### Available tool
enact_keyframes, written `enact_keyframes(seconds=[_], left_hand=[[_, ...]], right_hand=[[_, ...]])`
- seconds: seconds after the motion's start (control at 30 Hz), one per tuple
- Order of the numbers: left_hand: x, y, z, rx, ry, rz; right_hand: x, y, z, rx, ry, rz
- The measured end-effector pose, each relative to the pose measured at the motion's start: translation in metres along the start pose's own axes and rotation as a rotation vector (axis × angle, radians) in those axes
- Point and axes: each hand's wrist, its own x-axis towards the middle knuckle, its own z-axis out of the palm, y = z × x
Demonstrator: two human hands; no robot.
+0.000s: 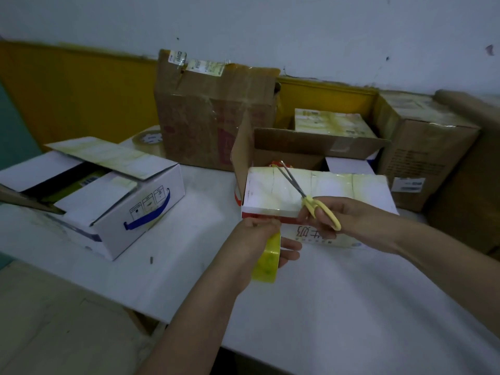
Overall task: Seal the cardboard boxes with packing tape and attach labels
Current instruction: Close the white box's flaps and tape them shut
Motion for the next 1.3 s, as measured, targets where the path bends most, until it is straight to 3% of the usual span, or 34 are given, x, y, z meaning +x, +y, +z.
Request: enact_keyframes(seconds=[0.27,0.33,0.47,0.57,1.1,1.3], left_hand=[[-0.011,-0.004,0.008,-0.002,0.051,0.020],[-0.013,-0.007,0.009,-0.033,0.065,0.041],[-0.016,-0.017,0.009,-0.020,0.113,0.072],[-0.016,-0.022,0.008,-0.016,0.139,0.071],[-0.015,-0.023,0.003,-0.048,0.138,0.080],[-0.021,-0.028,-0.001,0.109,0.103,0.143]], right_hand=[[0.000,-0.005,-0.003,-0.113,0.012,0.064],[-0.005,-0.008,-0.013,-0.110,-0.090,0.102],[-0.014,-0.011,-0.048,-0.151,-0.453,0.312],[-0.008,-0.015,-0.052,-0.211,-0.559,0.399],[0.009,-0.010,-0.011,-0.208,-0.280,0.127],[-0.003,0.015,0.000,-0.446,-0.200,0.129]])
